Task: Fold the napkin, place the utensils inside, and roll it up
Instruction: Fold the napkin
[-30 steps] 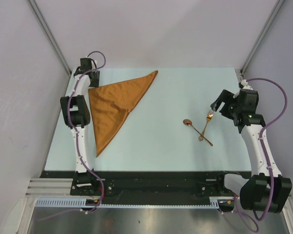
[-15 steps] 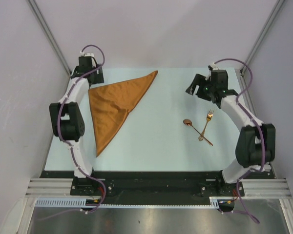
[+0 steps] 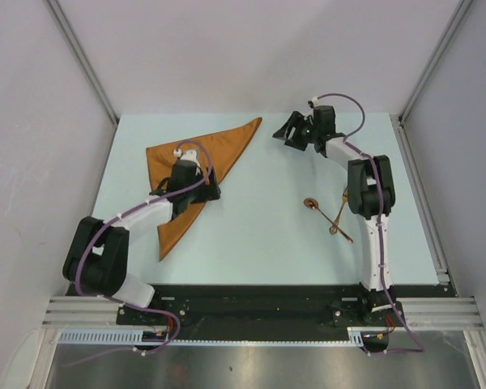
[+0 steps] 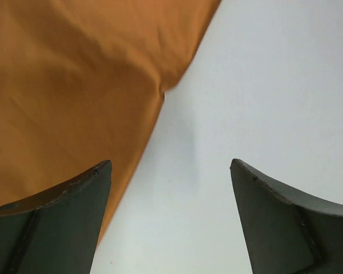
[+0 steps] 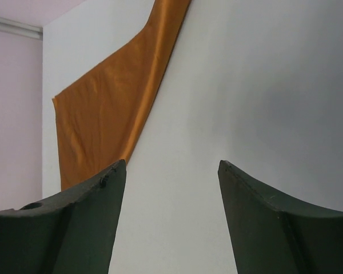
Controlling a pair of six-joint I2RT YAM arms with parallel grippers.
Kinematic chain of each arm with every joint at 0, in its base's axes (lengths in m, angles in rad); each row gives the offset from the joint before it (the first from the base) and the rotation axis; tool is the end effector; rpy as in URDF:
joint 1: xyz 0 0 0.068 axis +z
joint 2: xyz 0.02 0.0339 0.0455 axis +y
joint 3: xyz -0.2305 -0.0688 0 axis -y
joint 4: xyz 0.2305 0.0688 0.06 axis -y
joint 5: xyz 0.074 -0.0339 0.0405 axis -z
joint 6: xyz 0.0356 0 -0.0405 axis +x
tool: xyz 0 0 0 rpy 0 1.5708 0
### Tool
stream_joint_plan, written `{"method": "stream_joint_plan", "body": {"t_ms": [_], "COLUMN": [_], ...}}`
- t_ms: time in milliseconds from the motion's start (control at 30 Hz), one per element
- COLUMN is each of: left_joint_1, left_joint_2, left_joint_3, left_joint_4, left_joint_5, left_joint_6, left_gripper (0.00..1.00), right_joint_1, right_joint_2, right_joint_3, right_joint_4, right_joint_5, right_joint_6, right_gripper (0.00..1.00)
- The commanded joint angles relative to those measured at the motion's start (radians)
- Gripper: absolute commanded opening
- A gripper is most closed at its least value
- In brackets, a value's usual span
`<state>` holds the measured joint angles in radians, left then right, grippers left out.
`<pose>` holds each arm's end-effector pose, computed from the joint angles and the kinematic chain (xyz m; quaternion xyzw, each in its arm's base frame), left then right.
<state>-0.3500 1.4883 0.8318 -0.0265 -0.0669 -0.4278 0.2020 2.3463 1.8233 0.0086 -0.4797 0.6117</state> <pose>0.2875 -0.1024 0.1809 -0.0495 0.9013 -0.1348 0.4086 0.4894 0.1170 0.1630 0.0534 0.8458 0.3822 0.3684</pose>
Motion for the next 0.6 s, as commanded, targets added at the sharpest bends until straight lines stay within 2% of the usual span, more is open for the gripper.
{"method": "stream_joint_plan", "body": {"t_ms": [0, 67, 200, 567], "left_joint_1": [-0.012, -0.014, -0.021, -0.026], "left_joint_2": [-0.082, -0.085, -0.089, -0.129], "left_joint_3": [-0.098, -0.140, -0.174, -0.276], "left_joint_4": [0.106, 0.115, 0.106, 0.077], "left_joint_5": [0.039, 0.044, 0.050, -0.004], "left_joint_6": [-0.104, -0.103, -0.085, -0.083], "left_gripper": [0.89, 0.89, 0.89, 0.89], "right_joint_1": [0.036, 0.056, 0.079, 0.123], "right_joint_2": [0.139, 0.220, 0.317, 0.455], "right_joint_3": [0.213, 0.325, 0.445, 0.559], "right_joint_4": [0.064, 0.025, -0.002, 0.013], "right_joint_5": [-0.062, -0.054, -0.027, 0.035], "right_joint_6": [0.094, 0.100, 0.126, 0.212], "right_gripper": [0.70, 0.69, 0.67, 0.65]}}
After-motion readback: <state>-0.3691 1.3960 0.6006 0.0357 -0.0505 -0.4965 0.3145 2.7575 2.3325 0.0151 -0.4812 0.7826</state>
